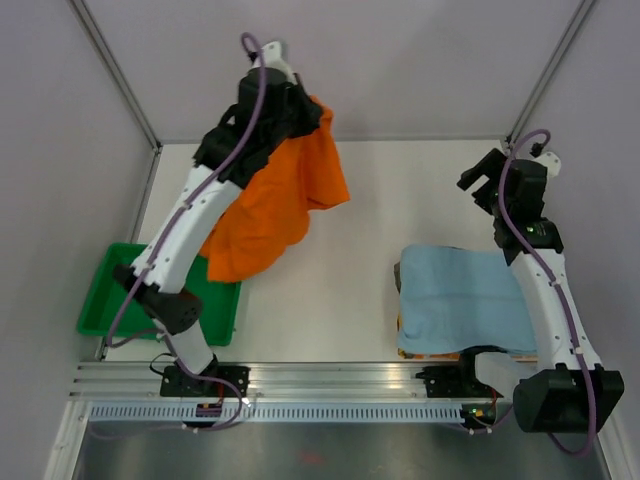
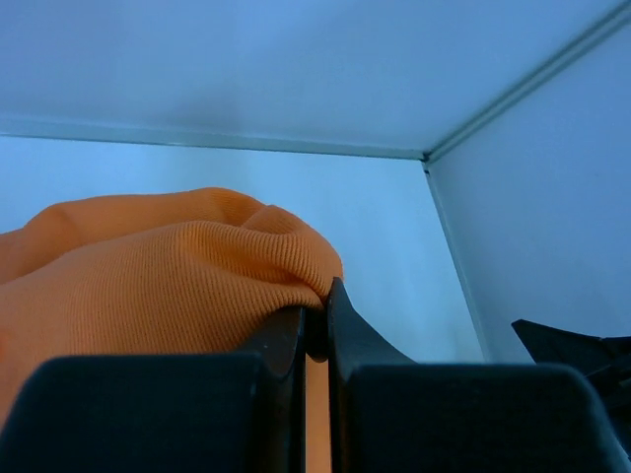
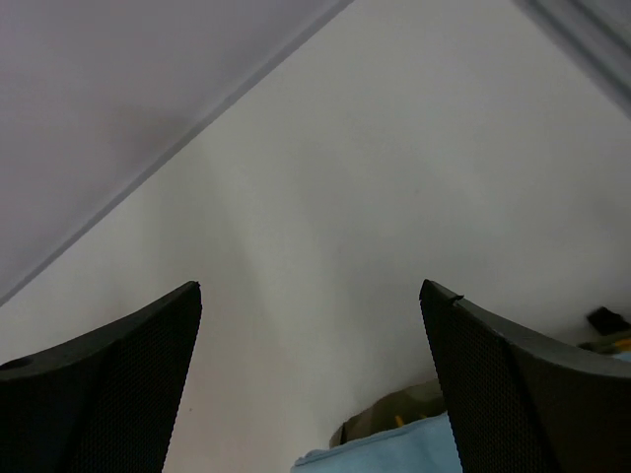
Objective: Fold and stack the trousers
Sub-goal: Move the trousers to the center of the board
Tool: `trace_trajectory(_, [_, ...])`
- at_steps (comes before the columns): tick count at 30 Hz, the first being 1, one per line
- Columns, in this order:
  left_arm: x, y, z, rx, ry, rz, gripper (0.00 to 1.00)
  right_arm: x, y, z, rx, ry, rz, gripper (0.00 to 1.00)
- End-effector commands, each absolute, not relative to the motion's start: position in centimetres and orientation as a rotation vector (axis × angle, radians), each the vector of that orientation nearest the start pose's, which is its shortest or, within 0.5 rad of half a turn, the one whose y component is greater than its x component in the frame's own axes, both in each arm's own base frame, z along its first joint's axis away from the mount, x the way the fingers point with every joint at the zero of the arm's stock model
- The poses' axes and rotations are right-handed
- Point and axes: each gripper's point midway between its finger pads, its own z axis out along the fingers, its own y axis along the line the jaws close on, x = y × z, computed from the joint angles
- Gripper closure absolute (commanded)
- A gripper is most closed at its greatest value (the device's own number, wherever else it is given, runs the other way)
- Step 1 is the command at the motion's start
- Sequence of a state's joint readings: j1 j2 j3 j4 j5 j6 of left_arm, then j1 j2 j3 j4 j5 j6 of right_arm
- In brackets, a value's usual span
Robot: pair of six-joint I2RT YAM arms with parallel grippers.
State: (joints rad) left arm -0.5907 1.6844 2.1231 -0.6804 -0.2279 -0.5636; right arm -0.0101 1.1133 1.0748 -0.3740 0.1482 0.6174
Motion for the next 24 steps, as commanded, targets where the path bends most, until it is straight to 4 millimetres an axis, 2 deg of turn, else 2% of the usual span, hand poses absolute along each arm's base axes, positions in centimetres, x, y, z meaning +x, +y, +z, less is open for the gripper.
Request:
trace_trajectory(1, [41.5, -31.7, 45.9, -0.023, 1.760, -0.679, 0.98, 34.0, -5.6, 30.6, 0.854, 1.710, 0.076, 0.02])
trace_trajectory(2, [41.3, -33.6, 45.1, 0.020, 1.774, -0.729, 0.98, 33.6, -6.3, 30.7, 0.866, 1.700, 0.043, 0.02])
trace_trajectory(3, [41.4, -36.0, 42.9, 0.050, 1.807, -0.764, 0.98, 33.3, -6.9, 31.2, 0.878, 1.683, 0.012, 0.02])
trace_trajectory(5, [41.1, -38.4, 40.0, 0.100, 1.867, -0.815, 0.98, 32.8, -7.7, 31.2, 0.899, 1.680, -0.035, 0.02])
trace_trajectory(6, [41.0, -39.0, 37.6, 0.118, 1.923, -0.818, 0.98, 32.9, -7.8, 31.2, 0.892, 1.684, -0.039, 0.02])
trace_trajectory(8, [40.6, -39.9, 35.2, 0.162, 1.973, -0.840, 0.98, 33.5, -7.1, 31.2, 0.836, 1.709, -0.008, 0.02])
trace_trajectory(9, [40.6, -39.6, 33.4, 0.184, 2.009, -0.805, 0.98, 33.8, -6.7, 31.2, 0.808, 1.718, 0.014, 0.02])
trace_trajectory(10, [40.4, -39.3, 32.6, 0.199, 2.025, -0.776, 0.98, 34.2, -6.3, 30.9, 0.783, 1.726, 0.033, 0.02])
trace_trajectory(11, [40.5, -38.2, 32.9, 0.185, 2.016, -0.733, 0.98, 34.6, -5.3, 30.8, 0.741, 1.742, 0.087, 0.02])
trace_trajectory(12, [40.9, -37.0, 31.9, 0.191, 2.034, -0.684, 0.98, 34.9, -4.6, 29.8, 0.708, 1.768, 0.121, 0.02])
trace_trajectory(13, [41.0, -36.1, 32.0, 0.196, 2.035, -0.671, 0.98, 35.7, -3.7, 30.4, 0.643, 1.747, 0.168, 0.02])
trace_trajectory(14, [40.8, -35.3, 32.6, 0.211, 2.032, -0.690, 0.98, 36.1, -2.0, 30.4, 0.578, 1.763, 0.261, 0.02])
trace_trajectory(15, [42.0, -33.1, 32.5, 0.197, 2.041, -0.663, 0.97, 36.4, -1.3, 30.2, 0.551, 1.767, 0.298, 0.02])
trace_trajectory(16, [42.5, -31.9, 32.3, 0.208, 2.052, -0.656, 0.97, 36.9, -0.4, 30.2, 0.510, 1.765, 0.349, 0.02])
trace_trajectory(17, [41.9, -31.1, 31.7, 0.263, 2.099, -0.707, 0.97, 37.2, 0.3, 30.2, 0.481, 1.769, 0.381, 0.02])
trace_trajectory(18, [43.3, -27.9, 31.0, 0.245, 2.129, -0.672, 0.98, 37.4, 1.5, 30.4, 0.432, 1.779, 0.430, 0.02])
trace_trajectory(19, [43.4, -26.1, 30.3, 0.233, 2.167, -0.650, 0.98, 37.8, 2.0, 29.9, 0.416, 1.801, 0.442, 0.02])
trace_trajectory(20, [42.9, -23.9, 27.7, 0.217, 2.259, -0.592, 0.98, 37.9, 2.5, 29.8, 0.385, 1.812, 0.443, 0.02])
trace_trajectory(21, [42.8, -20.8, 28.1, 0.195, 2.246, -0.519, 0.98, 38.0, 3.6, 30.0, 0.348, 1.820, 0.455, 0.02])
trace_trajectory(23, [42.7, -16.6, 27.4, 0.129, 2.235, -0.348, 0.98, 38.5, 4.1, 29.1, 0.336, 1.845, 0.447, 0.02])
trace_trajectory(24, [42.1, -14.0, 27.5, 0.094, 2.203, -0.279, 0.98, 38.5, 5.8, 28.7, 0.302, 1.859, 0.476, 0.02])
